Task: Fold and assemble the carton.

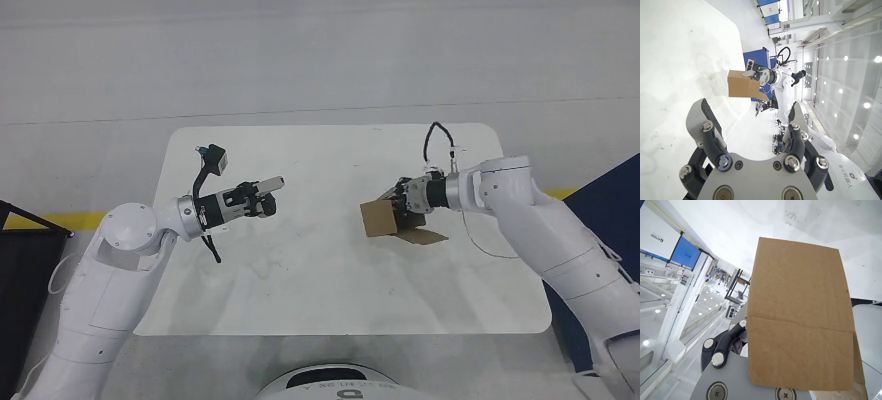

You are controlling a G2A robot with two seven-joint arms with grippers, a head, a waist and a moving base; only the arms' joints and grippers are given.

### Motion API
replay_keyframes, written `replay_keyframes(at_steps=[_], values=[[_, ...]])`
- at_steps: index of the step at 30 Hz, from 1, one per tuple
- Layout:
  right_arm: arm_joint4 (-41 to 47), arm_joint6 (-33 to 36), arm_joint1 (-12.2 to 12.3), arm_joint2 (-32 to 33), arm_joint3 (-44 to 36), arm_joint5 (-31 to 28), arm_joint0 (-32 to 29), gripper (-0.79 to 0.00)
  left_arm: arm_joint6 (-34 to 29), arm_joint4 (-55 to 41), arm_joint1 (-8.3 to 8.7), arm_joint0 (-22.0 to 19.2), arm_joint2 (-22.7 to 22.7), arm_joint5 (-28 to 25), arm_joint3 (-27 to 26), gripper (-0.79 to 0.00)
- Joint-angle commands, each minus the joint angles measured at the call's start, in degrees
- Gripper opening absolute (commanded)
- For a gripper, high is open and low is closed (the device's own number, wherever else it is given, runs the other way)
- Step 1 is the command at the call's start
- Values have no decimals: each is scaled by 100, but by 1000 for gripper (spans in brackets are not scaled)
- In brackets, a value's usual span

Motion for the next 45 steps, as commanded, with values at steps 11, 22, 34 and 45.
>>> replay_keyframes(at_steps=[11, 22, 34, 45], values=[[-976, -347, 275, 32, -1655, -518, -16, -175, 0, 0, 0, 0, 0, 0, 0, 0], [-3248, -343, 584, 574, -2661, -2205, -1278, -197, 0, 0, 0, 0, 0, 0, 0, 0], [-4024, -571, 612, 655, -2590, -3563, -1797, 0, 0, 0, 0, 0, 0, 0, 0, 0], [-7825, -419, 518, -532, -2414, -4575, -1841, -43, 0, 0, 0, 0, 0, 0, 0, 0]])
